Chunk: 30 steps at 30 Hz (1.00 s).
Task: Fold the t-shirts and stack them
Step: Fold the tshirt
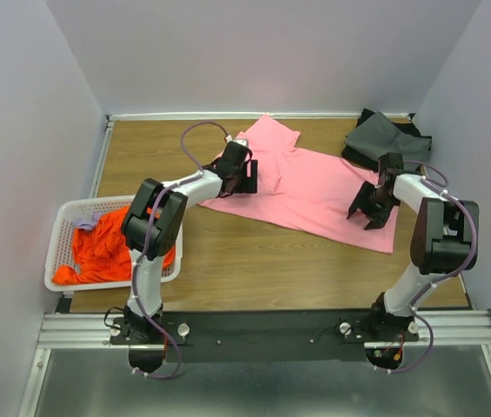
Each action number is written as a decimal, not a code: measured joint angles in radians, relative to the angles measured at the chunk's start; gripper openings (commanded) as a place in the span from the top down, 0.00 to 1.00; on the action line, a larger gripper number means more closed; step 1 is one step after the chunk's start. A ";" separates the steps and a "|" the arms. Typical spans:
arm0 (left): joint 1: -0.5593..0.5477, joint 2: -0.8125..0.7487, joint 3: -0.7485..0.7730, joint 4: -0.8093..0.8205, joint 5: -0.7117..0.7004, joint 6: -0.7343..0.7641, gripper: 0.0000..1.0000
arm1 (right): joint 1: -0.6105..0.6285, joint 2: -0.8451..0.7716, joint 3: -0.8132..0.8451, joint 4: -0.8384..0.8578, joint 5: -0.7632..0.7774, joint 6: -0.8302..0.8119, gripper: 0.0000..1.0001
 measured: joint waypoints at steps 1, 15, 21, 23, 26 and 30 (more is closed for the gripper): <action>-0.002 -0.010 -0.021 0.024 -0.002 0.000 0.11 | 0.002 -0.002 -0.006 0.005 0.000 0.002 0.29; -0.005 -0.226 -0.341 0.128 -0.038 -0.041 0.11 | 0.005 -0.227 -0.254 0.066 -0.019 0.112 0.30; -0.014 -0.305 -0.432 0.128 -0.039 -0.067 0.11 | 0.007 -0.336 -0.345 -0.006 -0.034 0.168 0.30; -0.019 -0.335 -0.462 0.117 -0.039 -0.075 0.11 | 0.008 -0.376 -0.377 -0.036 -0.035 0.181 0.30; -0.026 -0.373 -0.492 0.089 -0.039 -0.089 0.11 | 0.008 -0.415 -0.400 -0.063 -0.037 0.191 0.30; -0.035 -0.404 -0.493 0.016 -0.038 -0.093 0.11 | 0.008 -0.463 -0.399 -0.101 -0.042 0.192 0.29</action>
